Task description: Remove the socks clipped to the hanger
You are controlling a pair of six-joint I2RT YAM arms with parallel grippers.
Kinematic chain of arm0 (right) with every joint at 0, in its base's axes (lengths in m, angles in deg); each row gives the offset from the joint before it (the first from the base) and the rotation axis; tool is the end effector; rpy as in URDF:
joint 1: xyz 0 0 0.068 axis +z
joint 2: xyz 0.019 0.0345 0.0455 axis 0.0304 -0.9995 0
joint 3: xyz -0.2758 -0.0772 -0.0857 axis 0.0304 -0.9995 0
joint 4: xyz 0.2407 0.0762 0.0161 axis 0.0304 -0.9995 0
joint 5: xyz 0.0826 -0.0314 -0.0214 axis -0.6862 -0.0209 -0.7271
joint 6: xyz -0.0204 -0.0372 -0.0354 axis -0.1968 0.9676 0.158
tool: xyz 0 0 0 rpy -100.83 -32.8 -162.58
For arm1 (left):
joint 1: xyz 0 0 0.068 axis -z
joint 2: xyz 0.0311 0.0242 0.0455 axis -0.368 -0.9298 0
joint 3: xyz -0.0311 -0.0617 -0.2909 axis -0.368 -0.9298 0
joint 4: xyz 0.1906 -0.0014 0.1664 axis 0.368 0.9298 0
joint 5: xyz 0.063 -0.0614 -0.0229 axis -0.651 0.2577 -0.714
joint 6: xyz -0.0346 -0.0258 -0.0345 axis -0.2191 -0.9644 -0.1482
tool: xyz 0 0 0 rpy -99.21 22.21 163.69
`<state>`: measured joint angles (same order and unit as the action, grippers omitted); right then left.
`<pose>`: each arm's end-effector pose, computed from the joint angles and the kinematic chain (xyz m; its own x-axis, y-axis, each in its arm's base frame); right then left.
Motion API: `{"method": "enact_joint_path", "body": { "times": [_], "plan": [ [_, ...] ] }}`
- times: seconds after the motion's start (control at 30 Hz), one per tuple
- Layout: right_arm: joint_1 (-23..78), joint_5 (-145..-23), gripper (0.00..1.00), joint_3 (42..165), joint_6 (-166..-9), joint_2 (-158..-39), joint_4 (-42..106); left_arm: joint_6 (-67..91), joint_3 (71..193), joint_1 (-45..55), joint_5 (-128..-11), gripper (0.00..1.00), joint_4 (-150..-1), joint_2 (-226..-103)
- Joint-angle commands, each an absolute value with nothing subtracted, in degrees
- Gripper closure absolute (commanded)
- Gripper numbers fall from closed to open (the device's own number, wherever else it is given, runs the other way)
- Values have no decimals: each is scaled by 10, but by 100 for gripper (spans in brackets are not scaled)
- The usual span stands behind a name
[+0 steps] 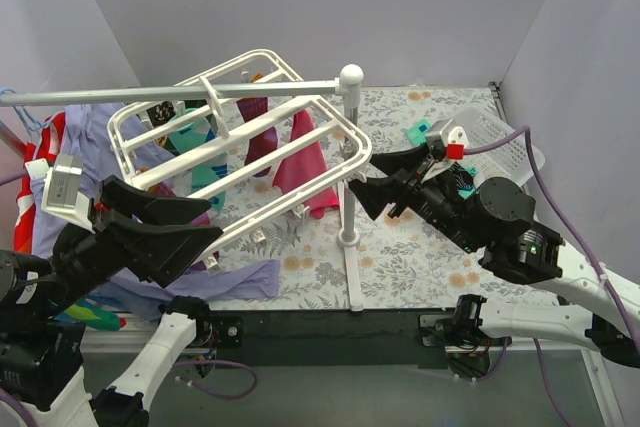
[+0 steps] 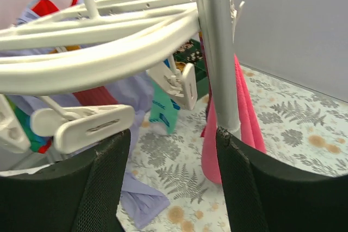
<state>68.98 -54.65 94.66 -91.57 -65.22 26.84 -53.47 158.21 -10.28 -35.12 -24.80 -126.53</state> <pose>0.0579 0.1232 0.4877 -0.0698 0.3302 -0.9413 -0.7544 0.5999 0.2664 -0.0508 -0.0157 0.5478 -0.7292 -0.5855 -0.3543 0.3753 0.0908 -0.9225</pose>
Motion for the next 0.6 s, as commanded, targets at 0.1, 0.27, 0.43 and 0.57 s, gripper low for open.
{"method": "enact_joint_path", "body": {
  "times": [0.1,0.27,0.43,0.57],
  "plan": [
    [687,-527,38,983,-823,-669,250,-541,1581,-107,-344,35,-231,-1267],
    [687,-587,46,1002,-809,-671,267,-542,1579,-107,-342,39,-228,-1267],
    [687,-585,50,1011,-768,-672,284,-541,1578,-107,-339,42,-220,-1266],
    [687,-600,53,1028,-750,-693,298,-541,1572,-107,-337,43,-216,-1264]
  ]
}}
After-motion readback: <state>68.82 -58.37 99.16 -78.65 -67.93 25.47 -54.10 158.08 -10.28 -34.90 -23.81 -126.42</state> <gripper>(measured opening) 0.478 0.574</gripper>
